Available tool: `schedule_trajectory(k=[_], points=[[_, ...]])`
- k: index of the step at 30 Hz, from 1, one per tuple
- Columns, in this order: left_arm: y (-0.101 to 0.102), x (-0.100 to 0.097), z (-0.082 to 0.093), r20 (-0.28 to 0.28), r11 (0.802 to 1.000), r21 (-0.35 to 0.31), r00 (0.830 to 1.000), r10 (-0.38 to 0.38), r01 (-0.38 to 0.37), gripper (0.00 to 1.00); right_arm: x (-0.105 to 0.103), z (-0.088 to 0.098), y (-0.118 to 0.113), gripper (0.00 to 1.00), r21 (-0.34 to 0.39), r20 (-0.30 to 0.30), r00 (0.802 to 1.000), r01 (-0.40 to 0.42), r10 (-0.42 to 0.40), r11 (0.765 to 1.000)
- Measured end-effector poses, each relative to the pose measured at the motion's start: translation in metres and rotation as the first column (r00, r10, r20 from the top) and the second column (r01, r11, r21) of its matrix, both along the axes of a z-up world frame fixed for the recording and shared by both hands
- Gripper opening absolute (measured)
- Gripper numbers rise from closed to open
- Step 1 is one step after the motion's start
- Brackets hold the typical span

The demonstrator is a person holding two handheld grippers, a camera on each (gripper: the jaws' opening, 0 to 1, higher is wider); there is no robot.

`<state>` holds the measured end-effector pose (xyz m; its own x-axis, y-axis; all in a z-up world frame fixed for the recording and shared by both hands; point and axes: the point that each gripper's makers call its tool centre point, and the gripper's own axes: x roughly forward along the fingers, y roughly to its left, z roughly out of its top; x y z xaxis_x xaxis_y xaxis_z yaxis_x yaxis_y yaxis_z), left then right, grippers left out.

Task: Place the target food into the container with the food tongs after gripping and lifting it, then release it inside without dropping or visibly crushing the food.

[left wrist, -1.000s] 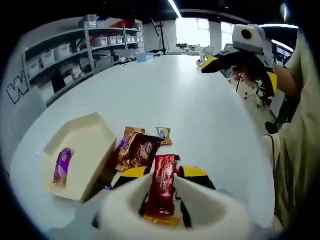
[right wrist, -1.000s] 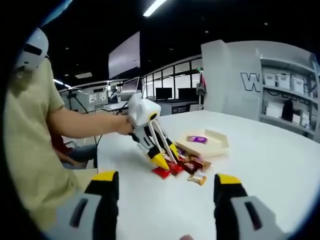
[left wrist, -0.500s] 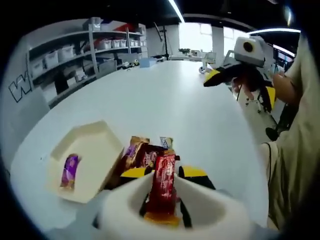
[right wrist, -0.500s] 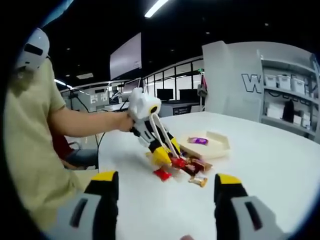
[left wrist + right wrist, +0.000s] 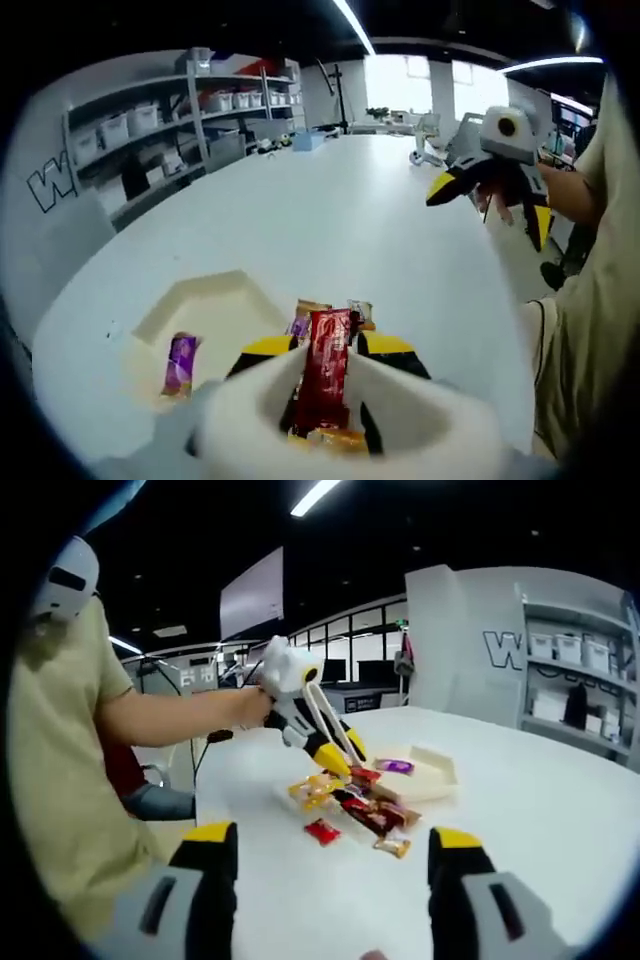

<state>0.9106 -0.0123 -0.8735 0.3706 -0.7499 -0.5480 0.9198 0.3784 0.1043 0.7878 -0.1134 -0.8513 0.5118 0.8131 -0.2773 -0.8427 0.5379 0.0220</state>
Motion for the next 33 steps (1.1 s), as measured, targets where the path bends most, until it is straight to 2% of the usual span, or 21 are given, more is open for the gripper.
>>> schedule_trajectory(k=[10, 25, 33], points=[[0.003, 0.026, 0.012, 0.038, 0.999, 0.002, 0.998, 0.048, -0.048, 0.22, -0.001, 0.001, 0.0, 0.77, 0.0, 0.001, 1.0, 0.0, 0.0, 1.0], [0.001, 0.067, 0.012, 0.061, 0.994, 0.0, 0.992, 0.112, -0.112, 0.22, -0.002, -0.001, -0.001, 0.77, 0.0, -0.003, 1.0, 0.003, -0.003, 1.0], [0.004, 0.094, 0.006, 0.072, 0.986, 0.002, 0.983, 0.168, -0.168, 0.22, -0.003, -0.002, 0.0, 0.76, 0.0, -0.005, 1.0, 0.003, -0.003, 1.0]])
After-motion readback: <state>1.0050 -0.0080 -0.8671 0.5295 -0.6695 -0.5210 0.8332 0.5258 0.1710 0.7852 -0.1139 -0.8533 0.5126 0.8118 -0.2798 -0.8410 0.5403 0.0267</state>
